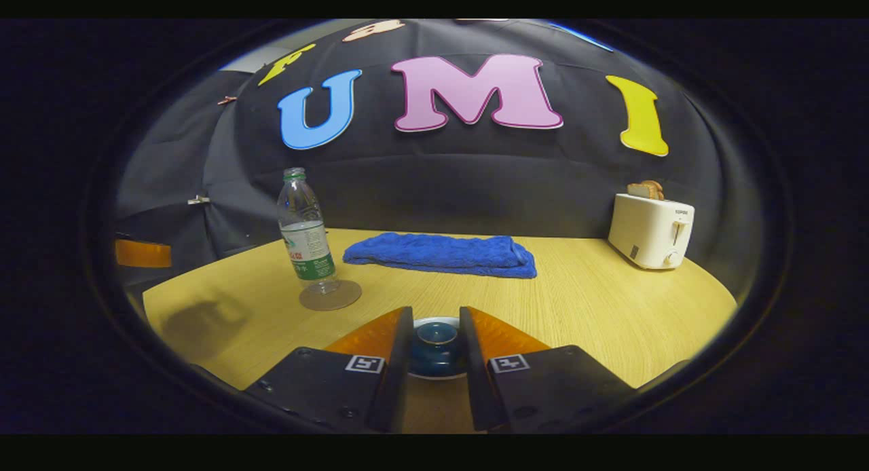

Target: Open the teacup lid with one hand, grasp the water bottle and pour water into the teacup with the other hand; after pouring, place the water bottle on the coaster and then close the teacup lid.

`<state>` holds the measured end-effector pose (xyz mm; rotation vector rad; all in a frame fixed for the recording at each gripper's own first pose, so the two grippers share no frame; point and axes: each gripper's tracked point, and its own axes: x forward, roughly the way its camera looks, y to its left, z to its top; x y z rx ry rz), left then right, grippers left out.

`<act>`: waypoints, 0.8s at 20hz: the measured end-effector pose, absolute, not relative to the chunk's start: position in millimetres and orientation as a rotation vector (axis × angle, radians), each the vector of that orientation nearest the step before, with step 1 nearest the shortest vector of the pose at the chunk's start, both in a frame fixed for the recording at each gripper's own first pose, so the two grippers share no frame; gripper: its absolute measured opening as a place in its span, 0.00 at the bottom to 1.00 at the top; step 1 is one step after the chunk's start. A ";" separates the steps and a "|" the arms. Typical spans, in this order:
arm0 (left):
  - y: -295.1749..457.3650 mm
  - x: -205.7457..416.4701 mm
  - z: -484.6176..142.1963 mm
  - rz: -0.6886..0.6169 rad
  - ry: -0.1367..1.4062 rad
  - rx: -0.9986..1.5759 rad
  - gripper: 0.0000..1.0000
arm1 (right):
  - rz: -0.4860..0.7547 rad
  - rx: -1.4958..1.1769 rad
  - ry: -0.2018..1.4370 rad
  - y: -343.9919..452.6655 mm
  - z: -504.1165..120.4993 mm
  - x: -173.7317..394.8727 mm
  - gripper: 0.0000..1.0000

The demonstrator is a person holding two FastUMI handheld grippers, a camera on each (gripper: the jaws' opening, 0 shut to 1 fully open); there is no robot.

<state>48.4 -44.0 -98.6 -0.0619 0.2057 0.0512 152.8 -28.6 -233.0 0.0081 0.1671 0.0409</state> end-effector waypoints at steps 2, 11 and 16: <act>-45.0 46.4 -91.4 0.056 0.202 -0.061 0.96 | 0.040 0.016 0.153 -30.5 -223.8 149.8 0.63; -70.6 29.0 0.7 0.051 0.130 0.022 0.96 | -0.065 0.046 0.196 -75.5 -139.6 76.0 0.98; -93.7 7.0 47.0 0.044 0.091 0.032 0.96 | -0.116 0.057 0.184 -103.2 -71.2 24.9 0.98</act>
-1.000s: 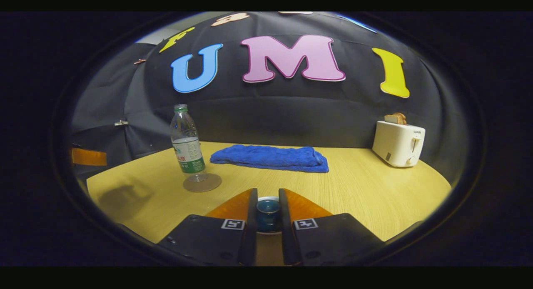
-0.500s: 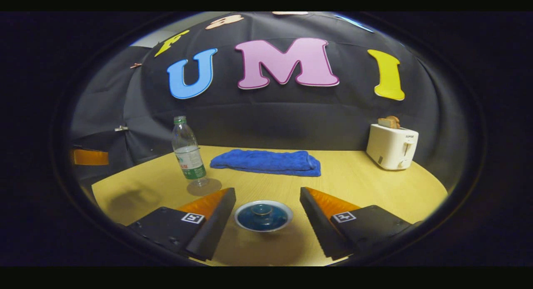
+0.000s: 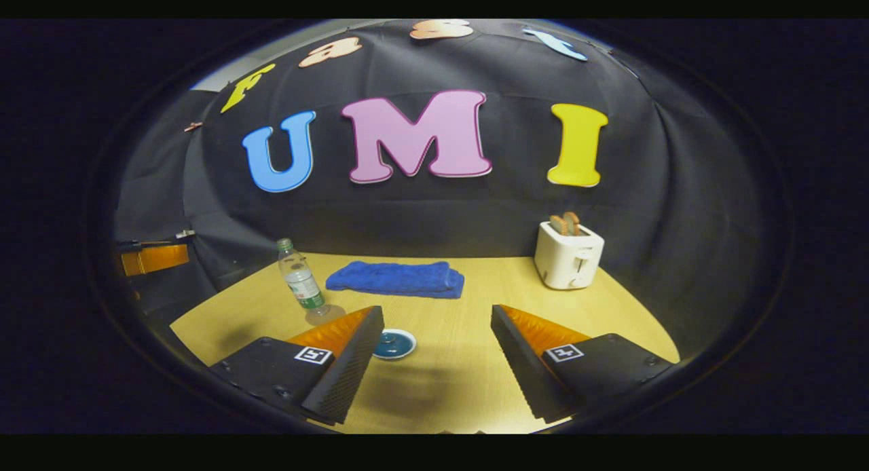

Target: Open the teacup lid with one hand, grasp the water bottle and pour water into the teacup with the other hand; after pouring, place the water bottle on the coaster and then close the teacup lid.

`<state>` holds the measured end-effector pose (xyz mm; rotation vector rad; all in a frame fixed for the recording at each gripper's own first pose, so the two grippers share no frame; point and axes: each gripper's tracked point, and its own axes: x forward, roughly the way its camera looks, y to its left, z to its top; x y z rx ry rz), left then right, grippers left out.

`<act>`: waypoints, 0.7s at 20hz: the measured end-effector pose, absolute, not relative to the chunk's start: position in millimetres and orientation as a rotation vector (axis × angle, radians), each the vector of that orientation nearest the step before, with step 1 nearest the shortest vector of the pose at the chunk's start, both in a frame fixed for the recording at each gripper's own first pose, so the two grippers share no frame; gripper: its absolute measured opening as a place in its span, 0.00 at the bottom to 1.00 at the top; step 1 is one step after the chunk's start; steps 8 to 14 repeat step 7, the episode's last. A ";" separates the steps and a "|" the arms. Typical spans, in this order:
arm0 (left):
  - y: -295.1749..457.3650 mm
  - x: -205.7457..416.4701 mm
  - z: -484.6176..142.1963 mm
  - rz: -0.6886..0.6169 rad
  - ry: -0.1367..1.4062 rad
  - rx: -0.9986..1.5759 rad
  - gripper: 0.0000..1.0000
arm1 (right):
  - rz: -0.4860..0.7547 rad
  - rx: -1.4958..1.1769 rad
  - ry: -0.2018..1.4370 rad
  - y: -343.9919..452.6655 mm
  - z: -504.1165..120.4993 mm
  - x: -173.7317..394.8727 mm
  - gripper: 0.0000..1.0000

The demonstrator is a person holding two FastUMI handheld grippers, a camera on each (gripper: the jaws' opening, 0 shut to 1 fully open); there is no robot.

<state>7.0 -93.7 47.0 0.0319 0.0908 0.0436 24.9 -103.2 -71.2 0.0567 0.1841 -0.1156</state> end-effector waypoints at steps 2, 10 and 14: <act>-107.7 -1.4 62.2 0.020 0.072 -0.003 0.96 | -0.126 0.031 0.166 -107.6 -38.1 2.5 0.93; -128.4 -30.9 81.3 -0.023 0.011 -0.016 0.96 | -0.180 0.000 0.062 -109.4 23.4 -62.0 0.98; -128.4 -30.9 81.3 -0.023 0.011 -0.016 0.96 | -0.180 0.000 0.062 -109.4 23.4 -62.0 0.98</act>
